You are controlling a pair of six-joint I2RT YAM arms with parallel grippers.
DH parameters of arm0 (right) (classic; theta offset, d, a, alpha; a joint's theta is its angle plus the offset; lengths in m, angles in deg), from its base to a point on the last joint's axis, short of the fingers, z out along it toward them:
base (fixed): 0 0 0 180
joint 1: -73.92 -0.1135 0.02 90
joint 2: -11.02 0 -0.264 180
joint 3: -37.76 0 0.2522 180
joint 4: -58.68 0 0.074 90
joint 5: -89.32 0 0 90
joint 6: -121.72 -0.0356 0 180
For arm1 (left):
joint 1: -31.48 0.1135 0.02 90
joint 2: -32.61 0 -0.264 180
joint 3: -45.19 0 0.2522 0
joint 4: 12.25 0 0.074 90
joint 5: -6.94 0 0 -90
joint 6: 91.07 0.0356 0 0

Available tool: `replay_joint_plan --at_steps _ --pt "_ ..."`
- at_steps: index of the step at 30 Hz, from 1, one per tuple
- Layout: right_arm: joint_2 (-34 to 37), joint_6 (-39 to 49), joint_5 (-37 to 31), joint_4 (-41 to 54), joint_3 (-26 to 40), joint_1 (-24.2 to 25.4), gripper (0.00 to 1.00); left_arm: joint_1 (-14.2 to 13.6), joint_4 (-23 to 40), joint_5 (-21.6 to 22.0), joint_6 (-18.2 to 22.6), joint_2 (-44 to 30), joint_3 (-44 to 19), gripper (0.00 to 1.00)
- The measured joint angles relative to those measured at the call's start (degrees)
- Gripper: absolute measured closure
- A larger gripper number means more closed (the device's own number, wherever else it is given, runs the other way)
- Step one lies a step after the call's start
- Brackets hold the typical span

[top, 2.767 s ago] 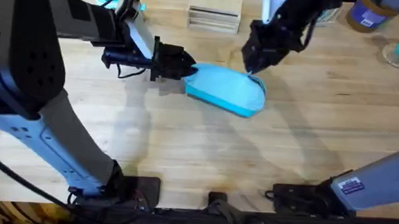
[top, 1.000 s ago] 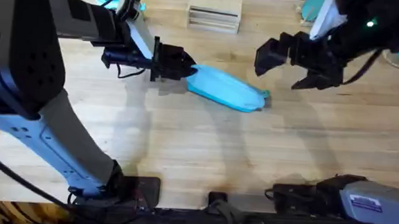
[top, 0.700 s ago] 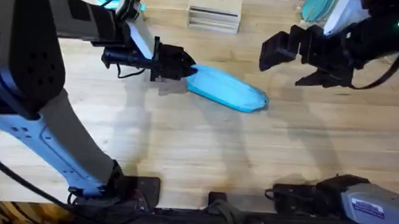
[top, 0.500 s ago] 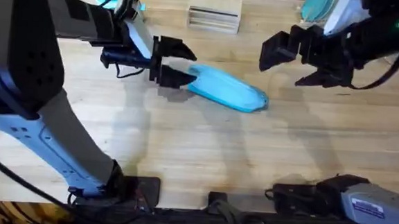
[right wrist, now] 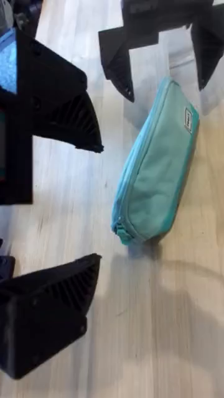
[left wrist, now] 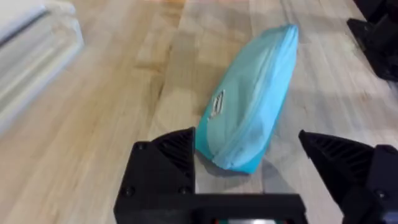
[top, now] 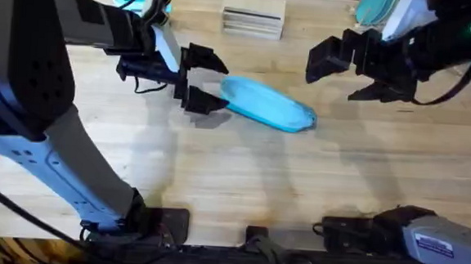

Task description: Unzip the bag, pick up the pens from the table one at a time and place them inside, then zip the bag closed.

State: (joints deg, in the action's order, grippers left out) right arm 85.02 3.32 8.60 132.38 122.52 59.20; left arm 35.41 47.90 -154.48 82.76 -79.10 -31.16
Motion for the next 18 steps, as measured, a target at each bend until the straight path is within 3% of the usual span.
replay_joint_plan --at_steps 7,14,18 --pt "-0.9 1.1 0.0 -0.2 0.0 0.0 0.004 0.0 11.9 9.7 0.0 6.8 -2.4 0.005" --pt "-4.6 5.6 0.0 0.5 0.2 0.0 0.004 0.0 31.0 18.8 0.0 16.7 -14.4 0.005" --pt "-4.9 6.6 0.0 1.9 0.3 0.0 0.004 0.0 39.9 25.3 -3.4 21.3 -22.7 0.006"
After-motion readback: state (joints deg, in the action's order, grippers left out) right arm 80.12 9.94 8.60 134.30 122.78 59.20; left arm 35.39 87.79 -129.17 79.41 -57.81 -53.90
